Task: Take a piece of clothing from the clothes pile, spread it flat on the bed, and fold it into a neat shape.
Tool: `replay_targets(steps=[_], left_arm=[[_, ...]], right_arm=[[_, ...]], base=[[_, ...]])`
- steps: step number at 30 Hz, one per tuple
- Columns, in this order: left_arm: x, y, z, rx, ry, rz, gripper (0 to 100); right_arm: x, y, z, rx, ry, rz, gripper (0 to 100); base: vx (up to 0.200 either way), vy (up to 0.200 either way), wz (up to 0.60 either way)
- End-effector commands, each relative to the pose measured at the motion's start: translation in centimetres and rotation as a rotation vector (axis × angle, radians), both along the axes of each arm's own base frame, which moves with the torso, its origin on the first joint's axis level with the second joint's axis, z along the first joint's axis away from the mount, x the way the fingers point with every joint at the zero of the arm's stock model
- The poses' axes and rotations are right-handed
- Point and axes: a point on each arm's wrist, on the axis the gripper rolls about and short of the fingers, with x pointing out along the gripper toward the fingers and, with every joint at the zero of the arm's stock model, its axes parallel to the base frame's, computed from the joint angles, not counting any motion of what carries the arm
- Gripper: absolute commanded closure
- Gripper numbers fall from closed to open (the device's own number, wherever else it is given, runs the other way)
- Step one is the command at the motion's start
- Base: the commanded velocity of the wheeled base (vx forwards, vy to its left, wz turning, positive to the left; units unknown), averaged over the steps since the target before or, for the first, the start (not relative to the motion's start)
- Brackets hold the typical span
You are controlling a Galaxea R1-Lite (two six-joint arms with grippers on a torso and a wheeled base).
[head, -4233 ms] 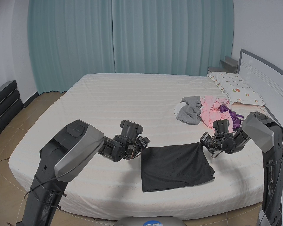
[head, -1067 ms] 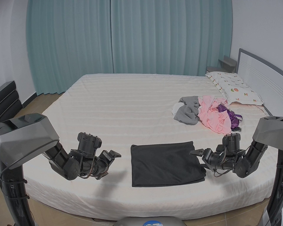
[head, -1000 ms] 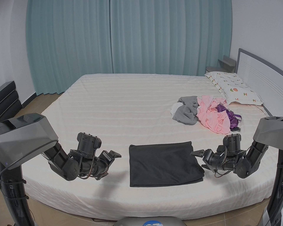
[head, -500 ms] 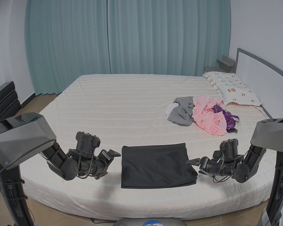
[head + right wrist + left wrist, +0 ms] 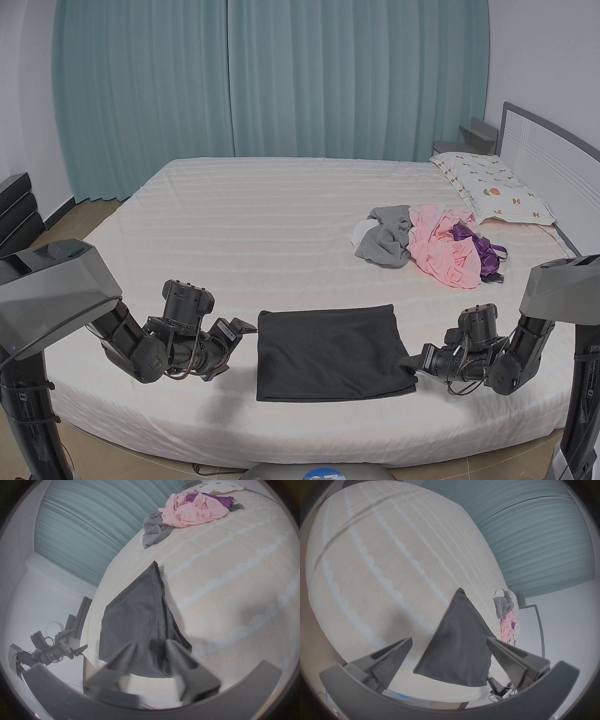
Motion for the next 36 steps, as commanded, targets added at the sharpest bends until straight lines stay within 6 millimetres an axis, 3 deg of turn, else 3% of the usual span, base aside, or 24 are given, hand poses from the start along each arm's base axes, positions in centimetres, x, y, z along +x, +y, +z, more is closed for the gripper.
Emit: replay_targets(steps=[1,15,32,33,36], left_arm=[[0.0,0.1,-0.2,0.002,0.007,0.004,0],[0.1,0.3,-0.2,0.002,0.008,0.01,0],[0.2,0.3,-0.4,0.002,0.011,0.012,0],[0.2,0.3,-0.4,0.002,0.011,0.012,0],[0.2,0.3,-0.5,0.003,0.013,0.012,0]], right_arm=[[-0.5,-0.4,-0.4,-0.032,0.011,0.006,100],[-0.9,-2.1,-0.5,-0.097,0.001,-0.011,100],[-1.0,-2.7,-0.8,-0.127,0.005,0.009,100],[-0.9,-2.7,-0.7,-0.126,0.002,0.009,0],[-1.0,-2.6,-0.2,-0.111,-0.01,0.013,0]], base=[[0.0,0.0,0.0],[0.0,0.0,0.0],[0.0,0.0,0.0],[0.0,0.0,0.0],[0.0,0.0,0.0]])
